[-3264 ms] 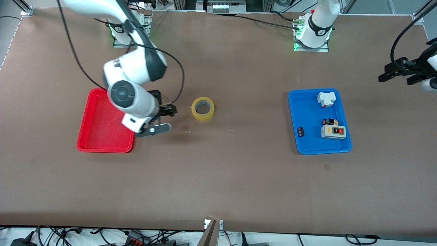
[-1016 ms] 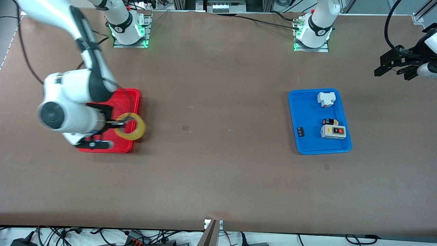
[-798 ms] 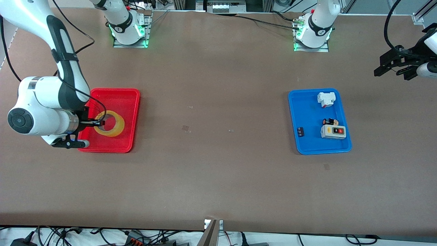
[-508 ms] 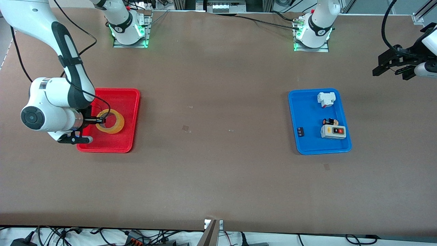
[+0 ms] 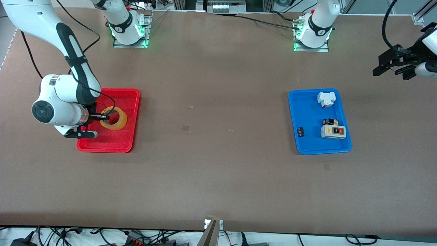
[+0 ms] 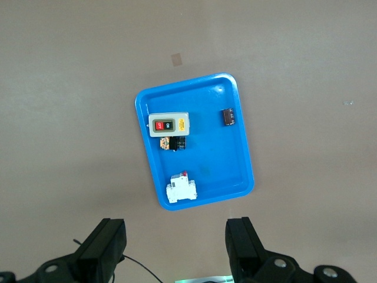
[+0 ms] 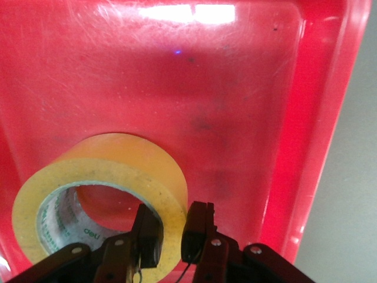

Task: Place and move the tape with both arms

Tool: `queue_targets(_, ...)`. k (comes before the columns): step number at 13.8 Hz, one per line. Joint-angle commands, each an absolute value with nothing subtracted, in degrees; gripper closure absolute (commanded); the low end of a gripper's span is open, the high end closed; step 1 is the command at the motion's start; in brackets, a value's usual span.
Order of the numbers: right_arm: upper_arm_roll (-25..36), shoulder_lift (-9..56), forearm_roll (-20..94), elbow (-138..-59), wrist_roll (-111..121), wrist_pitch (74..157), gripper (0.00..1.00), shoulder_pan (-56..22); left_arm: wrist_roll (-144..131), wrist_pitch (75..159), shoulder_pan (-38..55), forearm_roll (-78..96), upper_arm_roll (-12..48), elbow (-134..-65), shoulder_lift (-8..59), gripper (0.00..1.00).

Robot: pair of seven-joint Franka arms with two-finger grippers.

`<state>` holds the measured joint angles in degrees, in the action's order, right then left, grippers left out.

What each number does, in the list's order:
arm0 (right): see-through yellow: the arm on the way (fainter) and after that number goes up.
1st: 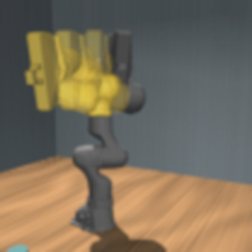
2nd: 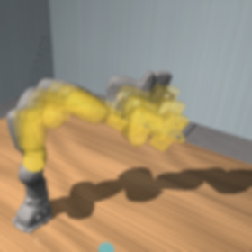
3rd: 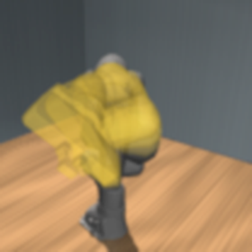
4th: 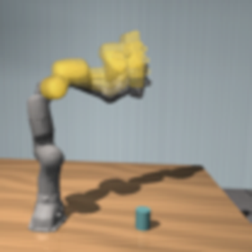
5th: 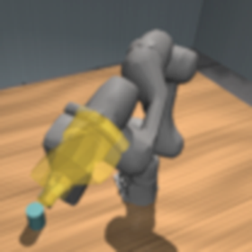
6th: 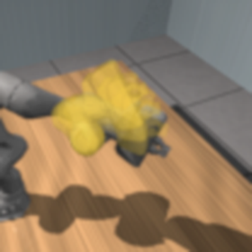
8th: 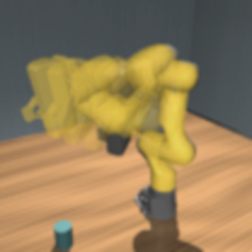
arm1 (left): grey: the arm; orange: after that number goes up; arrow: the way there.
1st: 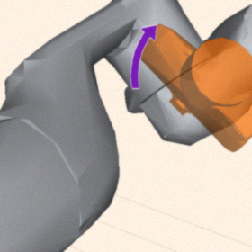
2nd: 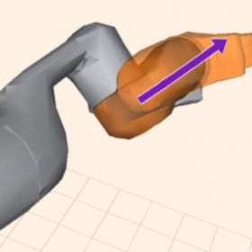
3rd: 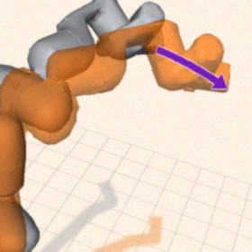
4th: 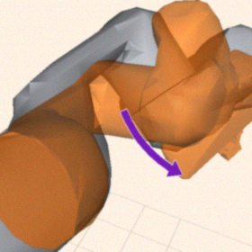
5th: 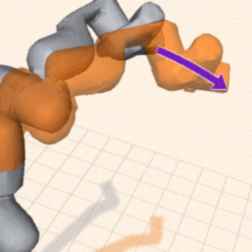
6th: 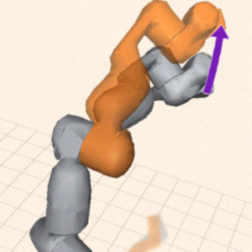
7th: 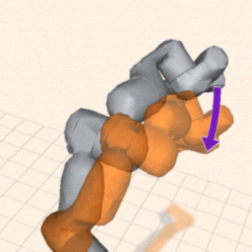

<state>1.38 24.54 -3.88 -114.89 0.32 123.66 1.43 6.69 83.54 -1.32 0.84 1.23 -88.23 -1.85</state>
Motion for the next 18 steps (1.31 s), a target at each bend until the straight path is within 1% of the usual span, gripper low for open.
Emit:
queue_targets(1, 1.8, 22.3, -4.9, -117.1, 1.7, 124.6, 0.67, 2.0, 6.1, 83.8, -2.2, 1.5, 2.1, -88.8, -3.0, 0.00)
queue_targets(2, 1.8, 22.4, -5.1, -117.1, 1.0, 124.6, 0.13, 1.9, 6.1, 83.8, -2.2, 1.5, 2.1, -88.9, -3.0, 0.00)
queue_targets(3, 1.8, 22.2, -5.1, -116.6, 0.9, 124.1, 0.00, 2.0, 6.1, 83.8, -2.2, 1.5, 2.1, -88.9, -3.0, 0.00)
queue_targets(4, 1.8, 21.4, -5.1, -116.4, 0.8, 123.3, 0.00, 2.0, 6.1, 83.8, -2.2, 1.5, 2.1, -88.9, -3.0, 0.00)
queue_targets(6, 1.8, 17.9, -4.9, -113.1, 0.7, 118.4, 0.00, 1.9, 6.1, 83.8, -2.2, 1.5, 2.1, -88.9, -2.8, 0.00)
queue_targets(7, 1.5, 16.5, -4.8, -109.5, 0.7, 114.2, 0.00, 1.8, 6.1, 83.9, -2.1, 1.5, 2.1, -88.9, -2.7, 0.00)
queue_targets(8, 1.1, 16.2, -4.7, -104.2, 0.9, 109.2, 0.00, 1.8, 6.1, 84.5, -2.1, 1.3, 2.1, -88.8, -2.5, 0.00)
queue_targets(10, 1.1, 16.7, -3.3, -93.3, 0.8, 99.2, 0.00, 1.8, 6.5, 86.4, -2.2, 0.9, 1.9, -88.7, -2.2, 0.00)
queue_targets(12, 1.1, 17.0, -0.9, -83.2, 1.5, 91.4, 0.00, 1.7, 7.0, 87.6, -2.7, 0.8, 1.7, -88.7, -1.4, 0.00)
queue_targets(13, 1.1, 17.0, -0.3, -79.9, 1.5, 88.5, 0.00, 1.7, 7.0, 89.3, -3.1, 0.7, 1.7, -88.7, -0.8, 0.00)
queue_targets(15, 1.1, 16.9, -0.3, -76.5, 1.1, 87.4, 0.00, 1.6, 7.0, 90.0, -4.3, 0.7, 1.8, -88.5, 0.0, 0.00)
queue_targets(18, 1.1, 16.7, -0.4, -76.2, 0.6, 88.4, 0.00, 1.6, 7.2, 90.8, -4.5, 0.6, 1.5, -88.2, 0.6, 0.00)
